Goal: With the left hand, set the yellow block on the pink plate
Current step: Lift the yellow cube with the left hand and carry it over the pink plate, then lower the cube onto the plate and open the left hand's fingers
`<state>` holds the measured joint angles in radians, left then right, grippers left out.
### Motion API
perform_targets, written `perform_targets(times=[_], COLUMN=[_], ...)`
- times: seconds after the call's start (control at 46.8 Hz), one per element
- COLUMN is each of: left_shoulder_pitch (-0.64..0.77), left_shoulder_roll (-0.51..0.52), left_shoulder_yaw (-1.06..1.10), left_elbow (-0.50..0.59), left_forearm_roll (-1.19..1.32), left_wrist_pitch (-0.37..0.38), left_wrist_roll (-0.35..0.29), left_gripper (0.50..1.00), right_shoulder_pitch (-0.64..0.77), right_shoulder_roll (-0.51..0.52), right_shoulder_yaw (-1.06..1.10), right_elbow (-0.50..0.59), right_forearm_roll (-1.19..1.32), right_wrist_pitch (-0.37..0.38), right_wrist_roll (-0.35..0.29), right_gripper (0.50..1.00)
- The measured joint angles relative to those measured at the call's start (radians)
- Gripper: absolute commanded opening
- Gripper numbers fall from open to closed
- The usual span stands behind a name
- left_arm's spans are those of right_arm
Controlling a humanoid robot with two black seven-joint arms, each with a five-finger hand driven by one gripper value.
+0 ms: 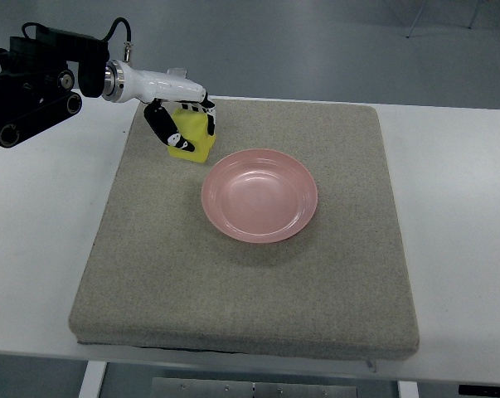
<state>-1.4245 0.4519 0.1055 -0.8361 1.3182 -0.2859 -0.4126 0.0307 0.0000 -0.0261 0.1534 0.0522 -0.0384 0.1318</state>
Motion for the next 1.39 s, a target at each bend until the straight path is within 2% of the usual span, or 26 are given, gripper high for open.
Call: perform_targets(times=[0.556,1.39], left_shoulder_pitch=[-0.025,-0.004], left_shoulder_roll=[-0.22,-0.239], left_shoulder_yaw=[0.01,0.111], left_elbow=[0.015,0.011], left_forearm_roll=[0.009,0.032], left_wrist_pitch=[0.012,0.0], left_wrist_roll=[0.0,-0.005], left_gripper=[0.5,0.5], right_shoulder_pitch=[0.0,0.0], right_shoulder_roll=[0.0,0.0], right_shoulder_yaw=[0.0,0.0], right_elbow=[0.0,0.0], right_forearm_roll=[0.0,0.0], right_wrist_pitch=[0.0,0.0], right_wrist_roll=[0.001,0.0], right_gripper=[0.924,0.924])
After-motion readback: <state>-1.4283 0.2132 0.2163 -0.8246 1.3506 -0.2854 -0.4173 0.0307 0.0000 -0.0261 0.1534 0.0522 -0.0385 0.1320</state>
